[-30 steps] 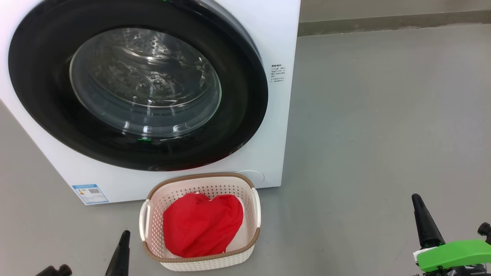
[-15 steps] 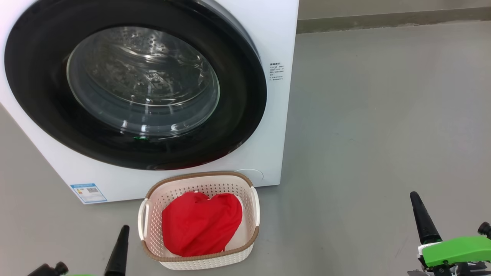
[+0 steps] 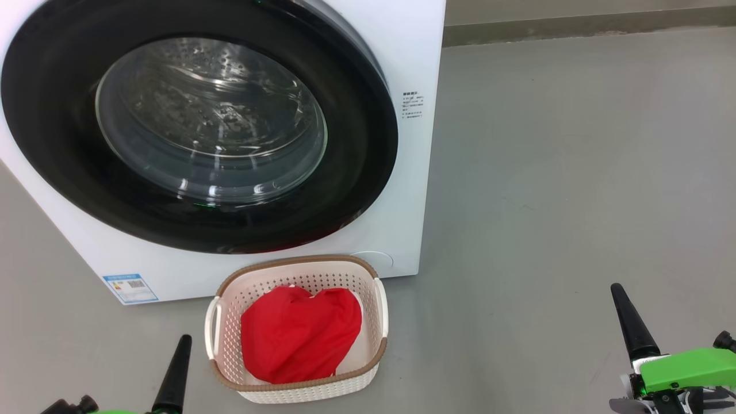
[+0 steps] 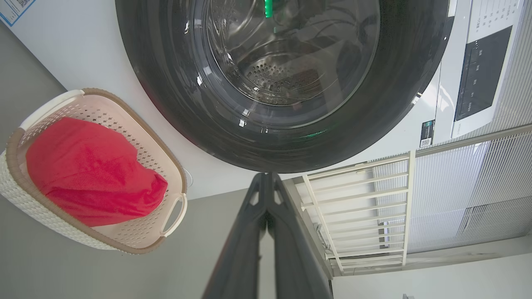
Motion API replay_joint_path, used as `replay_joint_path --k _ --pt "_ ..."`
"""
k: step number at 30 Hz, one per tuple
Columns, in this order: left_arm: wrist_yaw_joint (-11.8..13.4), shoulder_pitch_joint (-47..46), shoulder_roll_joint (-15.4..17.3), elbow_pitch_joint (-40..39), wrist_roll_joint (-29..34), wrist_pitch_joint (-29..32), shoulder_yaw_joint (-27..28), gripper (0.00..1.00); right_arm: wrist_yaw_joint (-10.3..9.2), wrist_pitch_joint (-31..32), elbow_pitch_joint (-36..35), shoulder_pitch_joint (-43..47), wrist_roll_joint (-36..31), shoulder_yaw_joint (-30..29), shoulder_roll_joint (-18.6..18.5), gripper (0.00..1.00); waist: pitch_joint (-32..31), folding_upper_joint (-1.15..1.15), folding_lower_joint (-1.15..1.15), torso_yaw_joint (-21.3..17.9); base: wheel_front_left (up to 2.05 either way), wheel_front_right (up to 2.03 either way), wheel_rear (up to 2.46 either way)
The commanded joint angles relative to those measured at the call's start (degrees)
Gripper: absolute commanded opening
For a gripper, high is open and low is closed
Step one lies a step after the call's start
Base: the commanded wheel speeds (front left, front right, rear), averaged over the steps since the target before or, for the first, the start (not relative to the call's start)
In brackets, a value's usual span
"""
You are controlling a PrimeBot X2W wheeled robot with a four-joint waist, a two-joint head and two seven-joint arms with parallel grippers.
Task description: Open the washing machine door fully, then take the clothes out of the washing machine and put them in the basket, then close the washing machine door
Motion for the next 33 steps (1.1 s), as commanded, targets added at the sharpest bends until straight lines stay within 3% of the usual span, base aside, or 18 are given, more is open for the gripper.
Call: replay_joint_path --k 1,24,33 --pt "-0.33 -2.99 0.49 -1.63 -1.17 0.47 1.78 0.0 -0.03 0.43 -1.27 -3.4 1.62 0.61 -0.42 0.0 0.02 0.0 0.0 -0.01 0.0 0.0 0.0" --pt "-0.41 -4.37 0.1 -1.91 -15.6 4.25 3.27 0.0 -0.04 4.3 0.02 -5.55 15.61 0.65 -0.26 0.0 0.68 0.0 0.0 -0.43 0.0 0.0 0.0" --pt "-0.41 -4.4 0.09 -1.92 -15.83 4.31 3.29 0.0 -0.04 4.36 0.04 -5.58 15.85 0.65 -0.26 0.0 0.69 0.0 0.0 -0.44 0.0 0.0 0.0"
